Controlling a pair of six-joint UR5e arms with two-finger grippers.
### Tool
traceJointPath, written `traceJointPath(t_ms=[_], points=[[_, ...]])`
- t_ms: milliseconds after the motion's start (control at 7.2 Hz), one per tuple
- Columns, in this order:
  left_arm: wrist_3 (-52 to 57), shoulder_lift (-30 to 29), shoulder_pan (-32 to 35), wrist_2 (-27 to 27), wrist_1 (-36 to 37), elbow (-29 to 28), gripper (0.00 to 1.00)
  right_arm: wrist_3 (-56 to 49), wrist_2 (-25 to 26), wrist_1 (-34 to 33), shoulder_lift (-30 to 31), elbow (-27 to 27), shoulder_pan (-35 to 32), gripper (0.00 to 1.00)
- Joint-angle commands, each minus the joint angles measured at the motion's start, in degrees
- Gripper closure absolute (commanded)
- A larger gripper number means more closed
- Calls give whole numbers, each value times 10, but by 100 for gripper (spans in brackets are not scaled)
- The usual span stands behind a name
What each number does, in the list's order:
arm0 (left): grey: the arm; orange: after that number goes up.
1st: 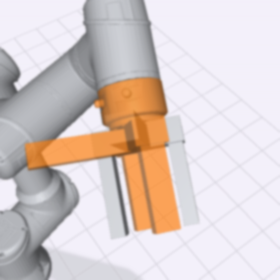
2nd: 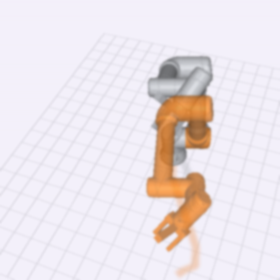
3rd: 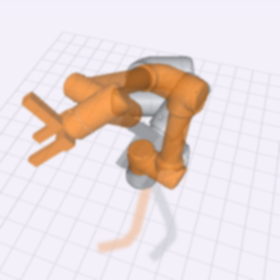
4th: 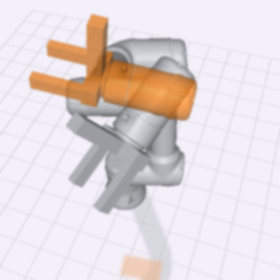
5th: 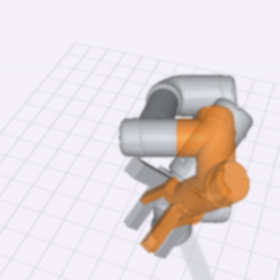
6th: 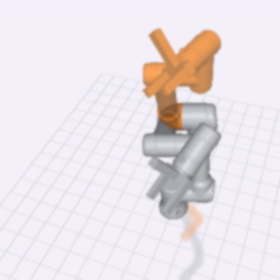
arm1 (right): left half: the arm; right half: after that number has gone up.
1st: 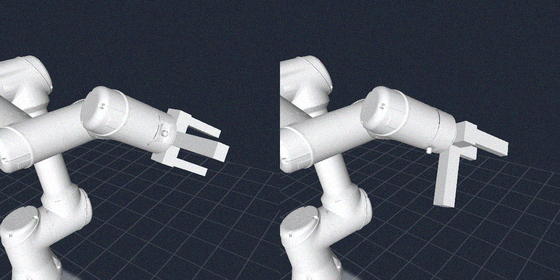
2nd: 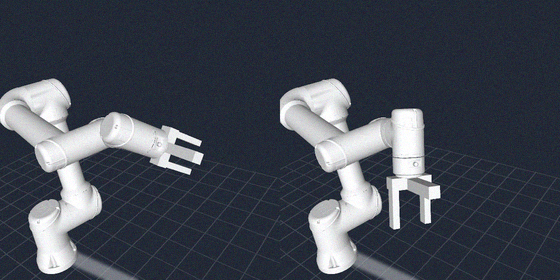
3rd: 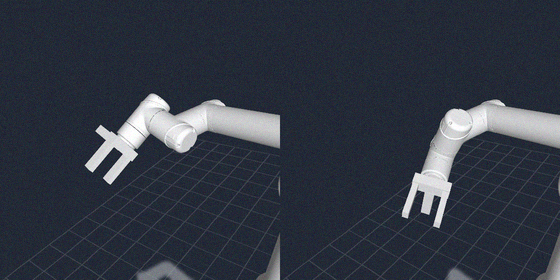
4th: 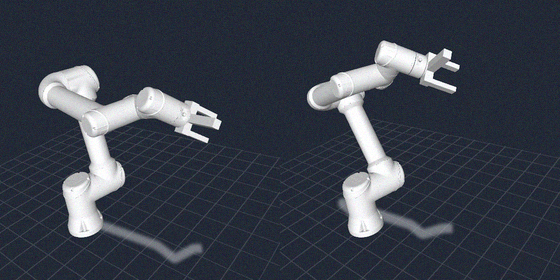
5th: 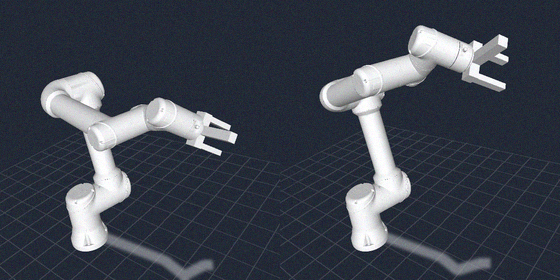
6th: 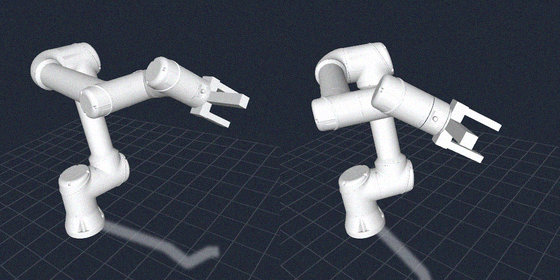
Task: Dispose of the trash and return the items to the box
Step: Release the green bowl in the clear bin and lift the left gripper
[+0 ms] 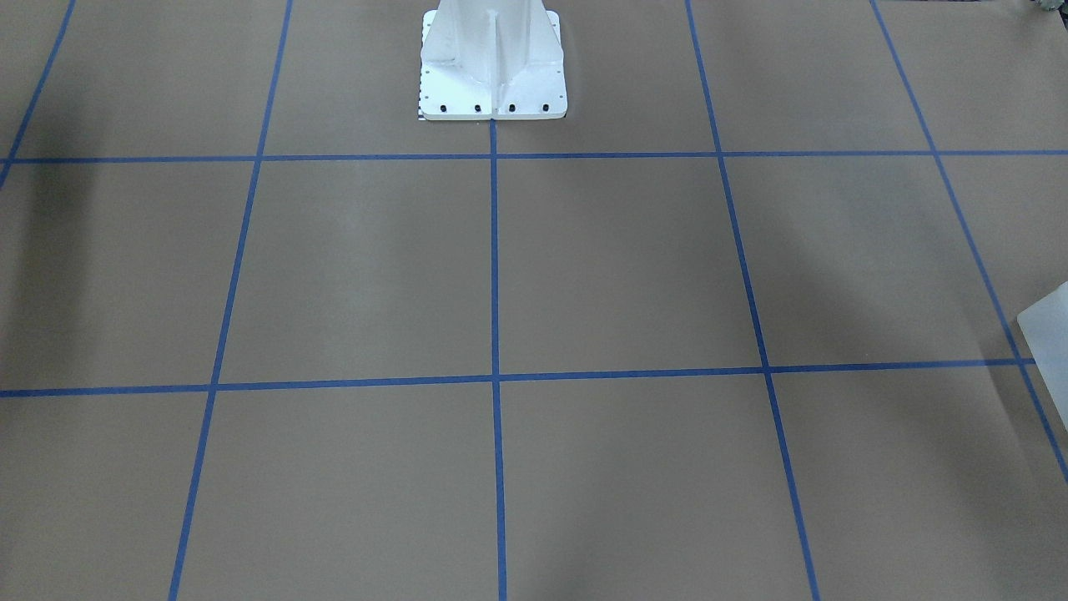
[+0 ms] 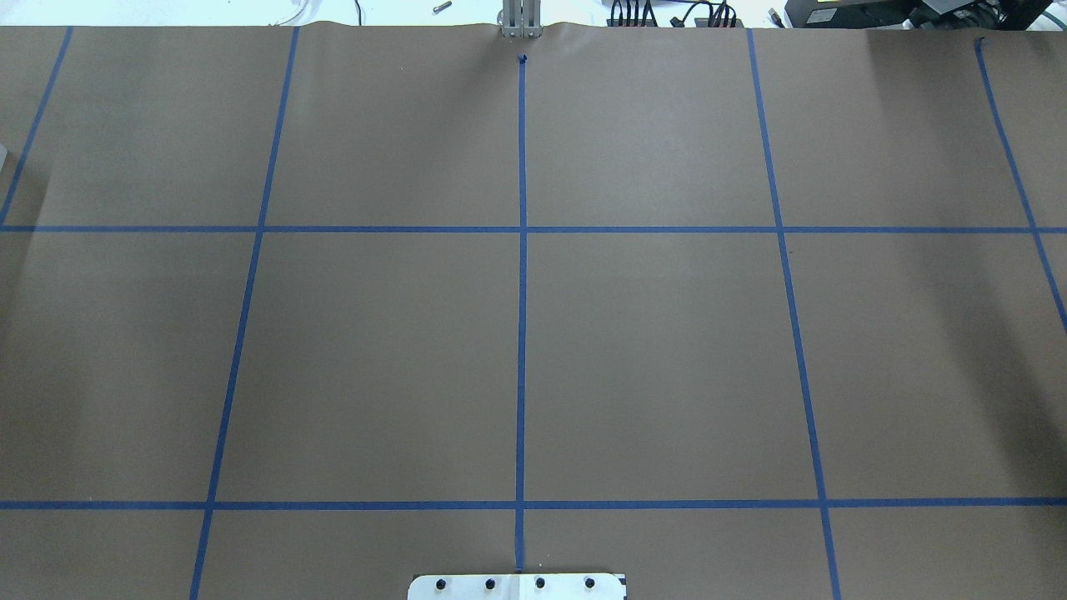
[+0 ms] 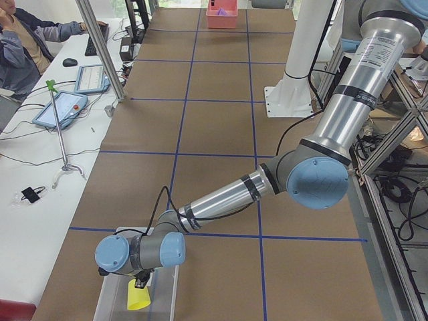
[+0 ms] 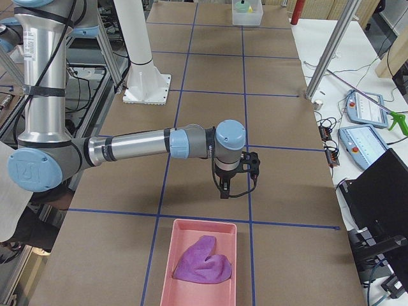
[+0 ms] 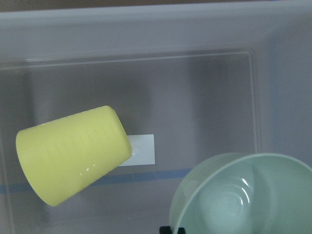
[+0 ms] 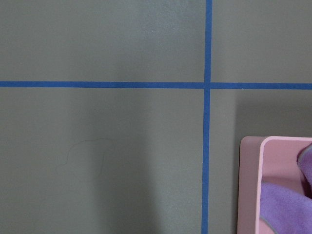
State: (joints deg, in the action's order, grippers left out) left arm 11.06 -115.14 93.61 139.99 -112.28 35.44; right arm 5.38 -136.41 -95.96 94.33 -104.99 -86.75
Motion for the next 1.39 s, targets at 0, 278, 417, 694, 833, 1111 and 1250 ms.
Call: traceJointPath(t_ms=[0, 278, 417, 694, 833, 1111, 1250], points=[[-24, -8, -6, -2, -46, -40, 100, 39, 1, 1, -1, -11, 17, 0], [-29, -9, -11, -3, -46, -40, 59, 59, 1, 1, -1, -20, 26, 0], [-31, -15, -14, -2, -45, -37, 3, 59, 1, 1, 0, -20, 26, 0], [-46, -32, -7, 23, -35, -9, 2, 59, 1, 1, 0, -21, 26, 0], [-95, -19, 2, 54, -3, 75, 2, 58, 3, 0, 7, -33, 26, 0], [-117, 60, -6, 18, 29, 282, 2, 56, 7, 0, 26, -55, 26, 0], [-118, 92, -19, -7, 59, 358, 2, 53, 11, 0, 35, -58, 26, 0]])
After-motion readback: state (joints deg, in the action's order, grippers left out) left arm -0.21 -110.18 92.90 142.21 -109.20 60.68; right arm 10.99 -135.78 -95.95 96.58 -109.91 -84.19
